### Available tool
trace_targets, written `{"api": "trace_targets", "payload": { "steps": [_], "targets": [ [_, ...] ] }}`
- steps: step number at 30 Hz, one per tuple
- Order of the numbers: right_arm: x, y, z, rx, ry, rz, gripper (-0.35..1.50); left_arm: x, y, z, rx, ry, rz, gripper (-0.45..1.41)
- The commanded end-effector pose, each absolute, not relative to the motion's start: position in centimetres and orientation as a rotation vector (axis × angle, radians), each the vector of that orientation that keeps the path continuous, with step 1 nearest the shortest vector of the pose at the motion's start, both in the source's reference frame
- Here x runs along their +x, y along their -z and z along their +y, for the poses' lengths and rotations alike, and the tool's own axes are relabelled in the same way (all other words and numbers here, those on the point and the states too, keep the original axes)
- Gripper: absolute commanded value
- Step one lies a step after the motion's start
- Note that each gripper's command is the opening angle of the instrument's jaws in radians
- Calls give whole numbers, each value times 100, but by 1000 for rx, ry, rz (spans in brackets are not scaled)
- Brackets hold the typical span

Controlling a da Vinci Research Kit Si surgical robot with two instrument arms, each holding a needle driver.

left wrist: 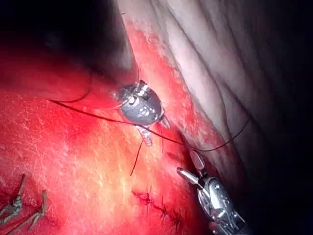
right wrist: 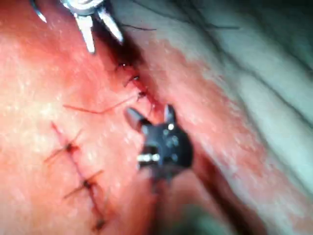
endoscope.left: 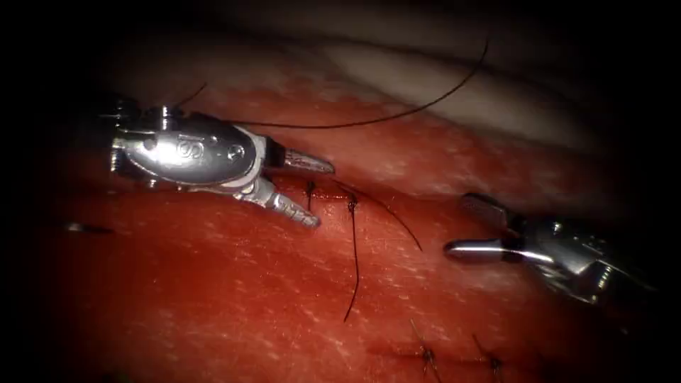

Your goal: Wound Closure

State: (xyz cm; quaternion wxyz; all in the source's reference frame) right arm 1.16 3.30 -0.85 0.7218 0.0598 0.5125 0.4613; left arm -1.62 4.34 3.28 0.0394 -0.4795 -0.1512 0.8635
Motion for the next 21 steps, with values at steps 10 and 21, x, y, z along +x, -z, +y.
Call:
{"api": "trace_targets", "payload": {
  "steps": [10, 21],
  "targets": [
    [125, 82, 332, 128, -1012, 1135, 143, -189, -355, 396, -1445, -2930, -305, 44],
    [126, 81, 333, 129, -1012, 1135, 145, -212, -364, 354, -1528, -3045, -243, 44]
  ]
}}
